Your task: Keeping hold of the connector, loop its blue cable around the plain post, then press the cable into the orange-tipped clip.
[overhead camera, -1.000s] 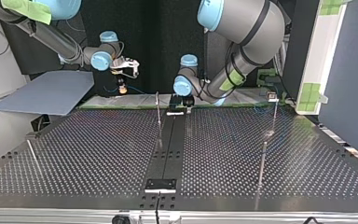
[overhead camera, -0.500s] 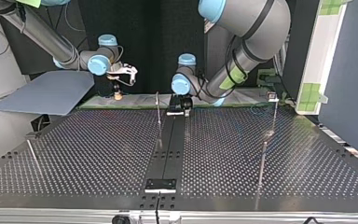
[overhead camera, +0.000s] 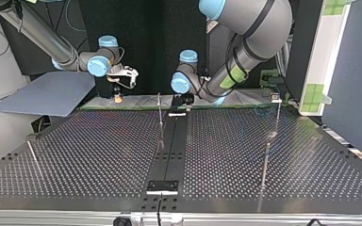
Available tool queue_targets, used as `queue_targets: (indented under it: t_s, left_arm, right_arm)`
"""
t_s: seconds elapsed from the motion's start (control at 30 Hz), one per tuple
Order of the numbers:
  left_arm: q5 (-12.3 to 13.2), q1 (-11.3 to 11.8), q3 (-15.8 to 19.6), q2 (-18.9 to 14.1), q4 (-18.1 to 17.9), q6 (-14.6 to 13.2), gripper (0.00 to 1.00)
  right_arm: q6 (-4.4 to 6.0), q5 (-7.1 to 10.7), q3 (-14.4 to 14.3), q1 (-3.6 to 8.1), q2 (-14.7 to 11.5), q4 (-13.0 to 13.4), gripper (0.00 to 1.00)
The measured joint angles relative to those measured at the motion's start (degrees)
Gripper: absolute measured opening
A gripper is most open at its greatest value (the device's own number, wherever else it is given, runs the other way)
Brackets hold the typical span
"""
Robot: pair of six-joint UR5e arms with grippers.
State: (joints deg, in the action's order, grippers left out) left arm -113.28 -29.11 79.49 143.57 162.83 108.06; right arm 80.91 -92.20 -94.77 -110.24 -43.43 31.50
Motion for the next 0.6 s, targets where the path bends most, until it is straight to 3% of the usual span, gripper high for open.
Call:
queue_targets:
  t_s: [0.27, 0.6]
  left_arm:
    - [0.8, -1.1, 0.7, -2.3, 1.2, -0.1, 1.00]
    - [1.0, -3.1, 5.3, -4.9, 0.5, 0.2, 1.00]
  right_arm:
    - [0.01, 0.00, 0.0, -0.12, 0.0, 0.0, 0.00]
    - [0.06, 0.00, 0.0, -0.13, 0.0, 0.3, 0.00]
